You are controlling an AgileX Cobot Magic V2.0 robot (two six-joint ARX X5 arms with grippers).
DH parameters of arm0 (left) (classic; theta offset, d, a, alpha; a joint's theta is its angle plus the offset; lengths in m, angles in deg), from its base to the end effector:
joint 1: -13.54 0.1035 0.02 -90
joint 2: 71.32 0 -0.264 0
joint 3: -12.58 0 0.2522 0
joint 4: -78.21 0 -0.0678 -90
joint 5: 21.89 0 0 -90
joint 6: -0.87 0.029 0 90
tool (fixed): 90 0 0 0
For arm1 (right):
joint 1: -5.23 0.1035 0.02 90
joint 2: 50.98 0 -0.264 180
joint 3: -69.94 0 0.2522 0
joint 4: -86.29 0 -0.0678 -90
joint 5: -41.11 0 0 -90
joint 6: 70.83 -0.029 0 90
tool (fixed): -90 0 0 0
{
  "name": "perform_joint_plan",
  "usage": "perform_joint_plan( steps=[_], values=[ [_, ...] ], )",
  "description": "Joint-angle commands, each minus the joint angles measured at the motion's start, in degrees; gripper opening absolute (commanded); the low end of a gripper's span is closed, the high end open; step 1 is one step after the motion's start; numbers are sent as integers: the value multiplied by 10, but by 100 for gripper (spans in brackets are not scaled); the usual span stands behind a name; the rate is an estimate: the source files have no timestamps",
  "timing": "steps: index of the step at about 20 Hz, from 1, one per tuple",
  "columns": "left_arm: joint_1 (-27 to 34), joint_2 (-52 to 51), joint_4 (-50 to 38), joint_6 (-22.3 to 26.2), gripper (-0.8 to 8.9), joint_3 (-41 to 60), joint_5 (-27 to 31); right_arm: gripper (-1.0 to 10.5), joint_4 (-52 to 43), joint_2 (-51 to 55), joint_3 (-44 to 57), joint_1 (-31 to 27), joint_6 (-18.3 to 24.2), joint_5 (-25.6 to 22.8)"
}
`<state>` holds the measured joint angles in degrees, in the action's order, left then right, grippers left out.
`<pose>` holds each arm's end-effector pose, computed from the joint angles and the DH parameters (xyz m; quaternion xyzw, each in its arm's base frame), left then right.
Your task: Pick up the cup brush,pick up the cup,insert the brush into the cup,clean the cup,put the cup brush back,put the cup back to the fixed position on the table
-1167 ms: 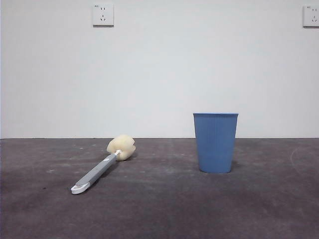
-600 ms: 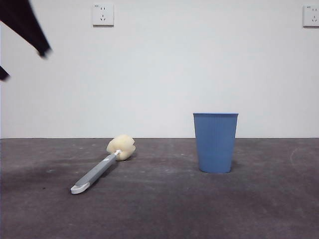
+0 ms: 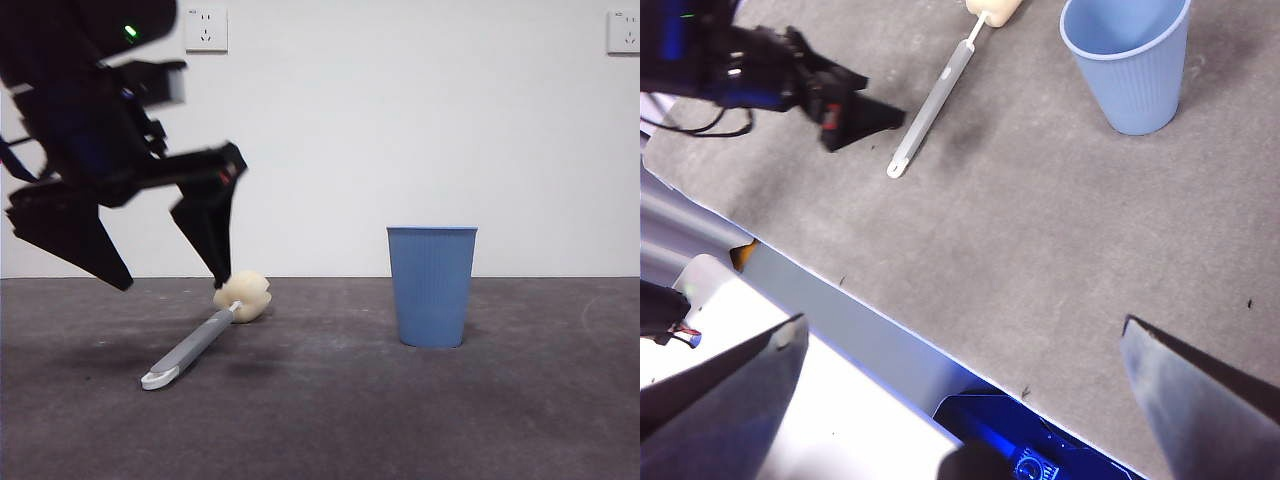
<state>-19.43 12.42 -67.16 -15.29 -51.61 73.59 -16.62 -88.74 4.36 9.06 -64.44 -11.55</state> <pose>0.2410 -0.1530 0.2031 0.0269 0.4555 -0.1490 0.8773 0.0922 0.0238 0.3140 0.0726 0.3807 0.3413 0.8563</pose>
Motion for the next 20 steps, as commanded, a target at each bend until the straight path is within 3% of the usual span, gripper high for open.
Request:
perform_joint_plan(
  steps=[1, 10, 12, 17, 20],
  values=[
    [-5, 37, -7, -9, 498, -12, 4, 554, -5, -1, -1, 1, -5, 0],
    [-23, 95, -12, -38, 484, -14, 20, 554, -5, -1, -1, 1, -5, 0],
    [-26, 95, -8, -39, 365, -14, 19, 554, -5, -1, -1, 1, -5, 0],
    [-31, 107, 22, -64, 357, -14, 18, 554, -5, -1, -1, 1, -6, 0],
    [-31, 107, 23, -64, 184, -14, 15, 554, -5, -1, -1, 1, -9, 0]
  ],
)
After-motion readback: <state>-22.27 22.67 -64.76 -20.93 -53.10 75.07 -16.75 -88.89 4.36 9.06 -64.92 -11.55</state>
